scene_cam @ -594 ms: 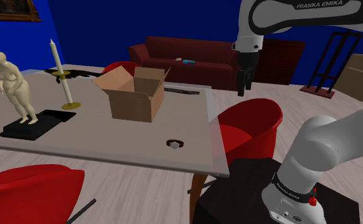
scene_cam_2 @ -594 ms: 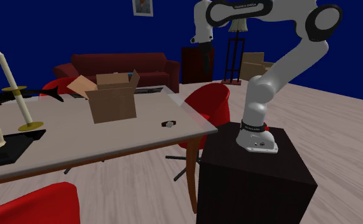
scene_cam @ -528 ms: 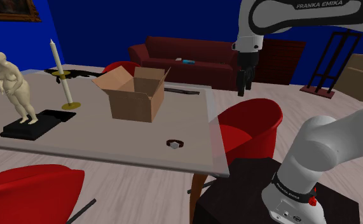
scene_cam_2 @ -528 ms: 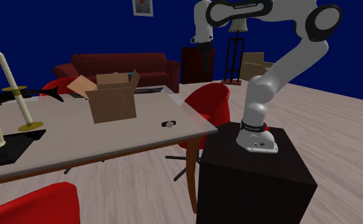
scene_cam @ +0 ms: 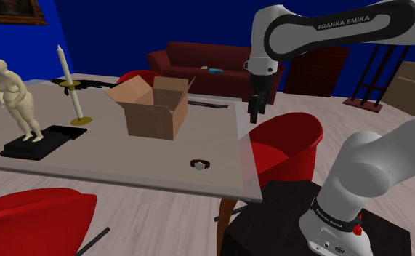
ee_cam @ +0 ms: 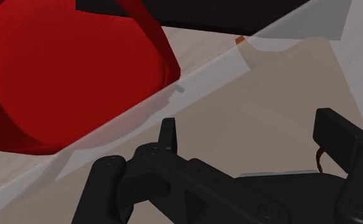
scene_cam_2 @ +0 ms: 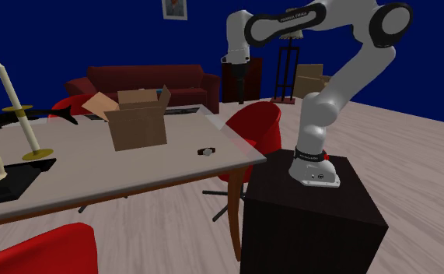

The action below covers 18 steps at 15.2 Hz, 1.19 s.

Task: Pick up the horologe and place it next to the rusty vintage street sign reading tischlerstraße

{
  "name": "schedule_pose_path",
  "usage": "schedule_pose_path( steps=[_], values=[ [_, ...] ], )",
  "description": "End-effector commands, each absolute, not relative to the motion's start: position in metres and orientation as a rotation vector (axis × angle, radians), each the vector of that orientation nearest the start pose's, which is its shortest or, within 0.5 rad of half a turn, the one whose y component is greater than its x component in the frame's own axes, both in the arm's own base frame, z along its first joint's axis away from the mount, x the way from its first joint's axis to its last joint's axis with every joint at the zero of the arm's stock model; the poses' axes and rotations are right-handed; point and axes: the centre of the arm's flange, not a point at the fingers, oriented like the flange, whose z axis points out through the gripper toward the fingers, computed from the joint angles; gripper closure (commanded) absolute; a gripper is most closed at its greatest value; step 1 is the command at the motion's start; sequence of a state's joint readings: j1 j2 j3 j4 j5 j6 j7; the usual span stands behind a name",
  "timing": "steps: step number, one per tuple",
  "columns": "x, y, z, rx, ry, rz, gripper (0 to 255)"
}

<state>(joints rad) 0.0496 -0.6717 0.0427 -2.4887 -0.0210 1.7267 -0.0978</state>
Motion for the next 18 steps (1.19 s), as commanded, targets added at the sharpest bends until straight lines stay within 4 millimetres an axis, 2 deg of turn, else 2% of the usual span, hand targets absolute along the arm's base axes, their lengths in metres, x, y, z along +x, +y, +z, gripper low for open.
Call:
schedule_pose_path(
  steps=[1, 18],
  values=[
    [0.347, 0.052, 0.491, -3.171, -0.332, 0.111, 0],
    [0.416, 0.23, 0.39, -3.143, -0.662, -0.129, 0]
  ],
)
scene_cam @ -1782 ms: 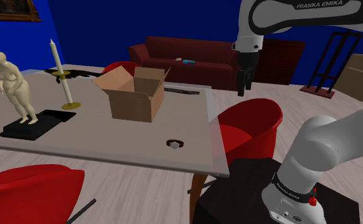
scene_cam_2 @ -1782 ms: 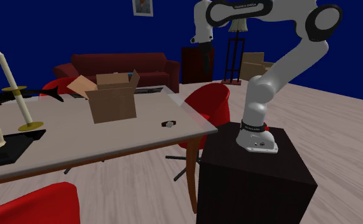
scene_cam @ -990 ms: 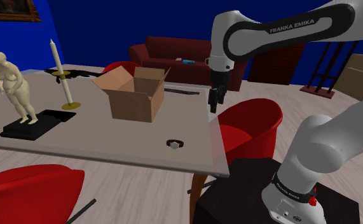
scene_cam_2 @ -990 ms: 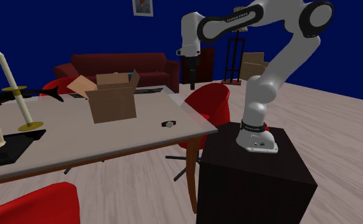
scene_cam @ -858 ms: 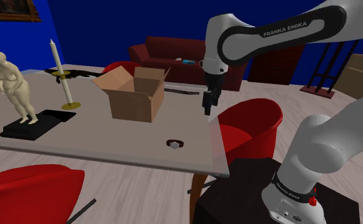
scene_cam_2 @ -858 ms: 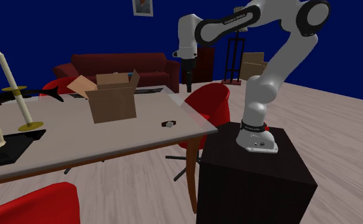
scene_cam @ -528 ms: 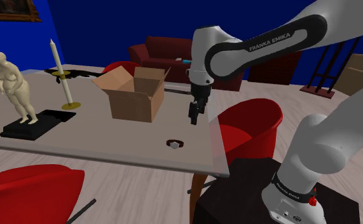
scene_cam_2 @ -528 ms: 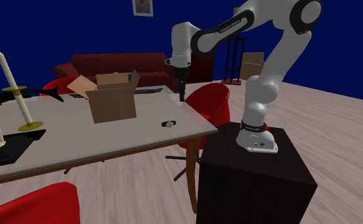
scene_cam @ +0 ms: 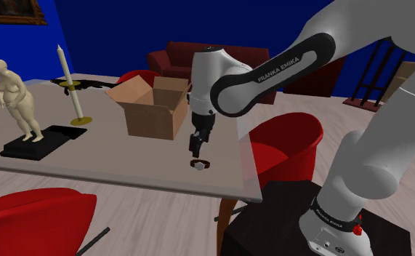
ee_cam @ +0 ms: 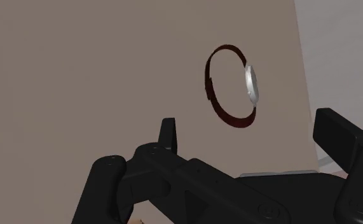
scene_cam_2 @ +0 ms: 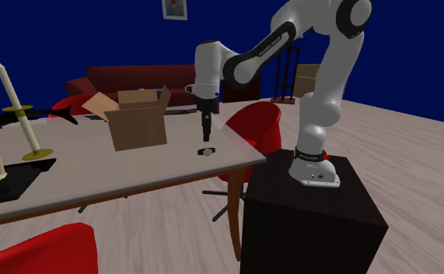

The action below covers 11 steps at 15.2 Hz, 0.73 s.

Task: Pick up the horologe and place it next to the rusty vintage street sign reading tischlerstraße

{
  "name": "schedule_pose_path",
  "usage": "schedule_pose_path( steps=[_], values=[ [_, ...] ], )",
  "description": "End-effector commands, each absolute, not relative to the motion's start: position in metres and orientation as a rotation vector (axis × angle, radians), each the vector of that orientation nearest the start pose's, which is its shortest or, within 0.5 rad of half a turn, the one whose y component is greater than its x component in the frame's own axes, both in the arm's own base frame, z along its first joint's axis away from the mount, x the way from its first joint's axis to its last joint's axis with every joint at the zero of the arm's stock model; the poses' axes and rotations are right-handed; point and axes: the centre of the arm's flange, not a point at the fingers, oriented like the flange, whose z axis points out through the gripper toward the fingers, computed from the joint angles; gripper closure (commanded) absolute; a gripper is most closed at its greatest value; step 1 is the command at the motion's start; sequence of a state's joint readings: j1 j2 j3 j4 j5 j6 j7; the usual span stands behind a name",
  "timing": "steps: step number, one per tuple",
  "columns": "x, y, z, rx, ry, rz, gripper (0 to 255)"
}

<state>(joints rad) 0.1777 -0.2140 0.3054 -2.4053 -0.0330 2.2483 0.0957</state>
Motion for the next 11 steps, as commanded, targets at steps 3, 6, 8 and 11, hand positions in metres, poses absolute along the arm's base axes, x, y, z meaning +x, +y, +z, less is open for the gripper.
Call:
schedule_pose_path(
  steps=[3, 6, 8, 11],
  values=[
    [0.421, 0.246, 0.376, -3.138, -0.691, -0.151, 0],
    [0.423, 0.245, 0.361, -3.138, -0.691, -0.151, 0],
    [0.424, 0.244, 0.35, -3.138, -0.691, -0.151, 0],
    [0.425, 0.244, 0.342, -3.138, -0.691, -0.151, 0]
  ],
)
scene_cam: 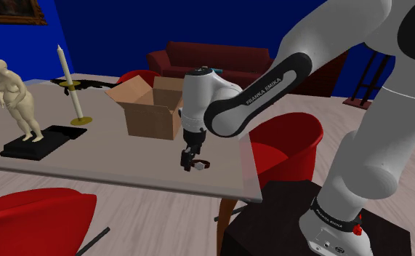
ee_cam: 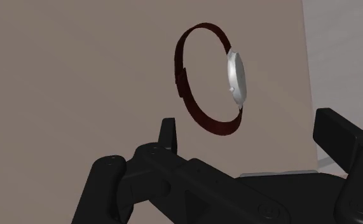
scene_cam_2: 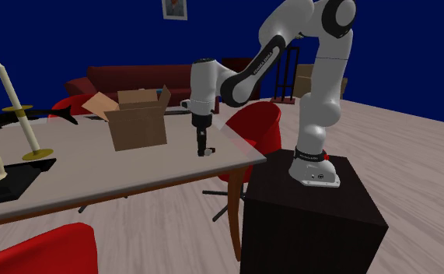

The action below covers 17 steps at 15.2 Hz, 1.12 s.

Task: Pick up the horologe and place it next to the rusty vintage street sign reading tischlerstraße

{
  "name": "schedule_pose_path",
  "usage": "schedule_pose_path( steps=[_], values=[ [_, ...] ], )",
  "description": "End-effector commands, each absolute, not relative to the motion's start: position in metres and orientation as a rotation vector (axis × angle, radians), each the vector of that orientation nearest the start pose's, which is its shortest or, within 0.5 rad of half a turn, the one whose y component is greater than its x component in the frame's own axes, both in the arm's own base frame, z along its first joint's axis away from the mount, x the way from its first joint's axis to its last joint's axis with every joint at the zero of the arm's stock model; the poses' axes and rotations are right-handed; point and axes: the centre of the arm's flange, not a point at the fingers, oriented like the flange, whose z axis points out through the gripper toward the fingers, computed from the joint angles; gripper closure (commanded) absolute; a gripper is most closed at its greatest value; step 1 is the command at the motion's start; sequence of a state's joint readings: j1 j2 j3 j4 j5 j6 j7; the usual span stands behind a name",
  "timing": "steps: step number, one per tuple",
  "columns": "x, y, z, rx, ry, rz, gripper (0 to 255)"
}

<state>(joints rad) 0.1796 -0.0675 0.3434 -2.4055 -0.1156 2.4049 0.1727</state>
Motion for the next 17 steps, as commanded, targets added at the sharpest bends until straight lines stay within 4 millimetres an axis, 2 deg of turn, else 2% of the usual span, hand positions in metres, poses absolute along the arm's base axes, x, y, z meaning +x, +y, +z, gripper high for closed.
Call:
schedule_pose_path(
  steps=[1, 6, 7, 16, 17],
  values=[
    [0.4249, 0.2438, 0.3418, -3.138, -0.691, -0.151, 0],
    [0.4249, 0.2438, 0.3418, -3.138, -0.691, -0.151, 0],
    [0.4249, 0.2438, 0.3418, -3.138, -0.691, -0.151, 255],
    [0.4249, 0.2438, 0.3418, -3.138, -0.691, -0.151, 255],
    [0.4249, 0.2438, 0.3471, -3.138, -0.691, -0.151, 255]
  ],
)
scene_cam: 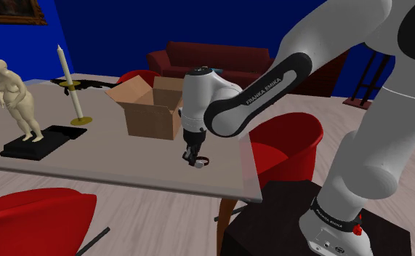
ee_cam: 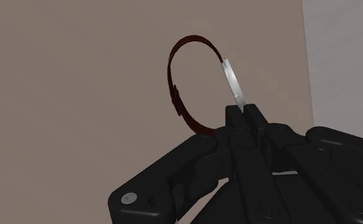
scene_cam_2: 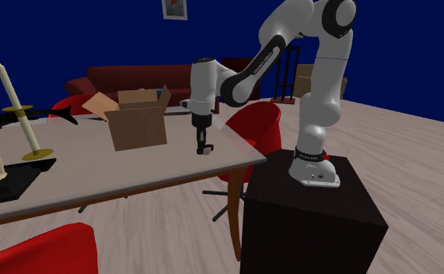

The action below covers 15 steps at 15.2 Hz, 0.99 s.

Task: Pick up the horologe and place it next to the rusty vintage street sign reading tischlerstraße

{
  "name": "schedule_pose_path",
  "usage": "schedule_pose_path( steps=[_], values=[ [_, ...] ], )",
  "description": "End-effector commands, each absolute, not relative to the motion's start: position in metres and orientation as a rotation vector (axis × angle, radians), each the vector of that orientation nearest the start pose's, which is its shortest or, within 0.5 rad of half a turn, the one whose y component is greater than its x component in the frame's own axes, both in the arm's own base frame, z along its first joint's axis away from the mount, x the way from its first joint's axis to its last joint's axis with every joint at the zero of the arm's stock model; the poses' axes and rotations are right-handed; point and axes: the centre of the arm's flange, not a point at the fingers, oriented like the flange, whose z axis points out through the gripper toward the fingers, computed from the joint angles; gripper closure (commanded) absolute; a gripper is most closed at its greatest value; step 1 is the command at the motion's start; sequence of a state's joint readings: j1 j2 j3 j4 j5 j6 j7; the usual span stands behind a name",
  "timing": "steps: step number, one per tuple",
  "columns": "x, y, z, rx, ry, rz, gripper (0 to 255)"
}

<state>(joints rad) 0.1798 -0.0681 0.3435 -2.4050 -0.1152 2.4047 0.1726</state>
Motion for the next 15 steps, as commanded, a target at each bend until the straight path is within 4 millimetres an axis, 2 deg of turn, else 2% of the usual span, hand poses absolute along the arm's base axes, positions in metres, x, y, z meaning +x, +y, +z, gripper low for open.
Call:
schedule_pose_path(
  steps=[1, 15],
  values=[
    [0.425, 0.244, 0.352, -3.138, -0.691, -0.151, 255],
    [0.425, 0.244, 0.426, -3.138, -0.691, -0.151, 255]
  ],
)
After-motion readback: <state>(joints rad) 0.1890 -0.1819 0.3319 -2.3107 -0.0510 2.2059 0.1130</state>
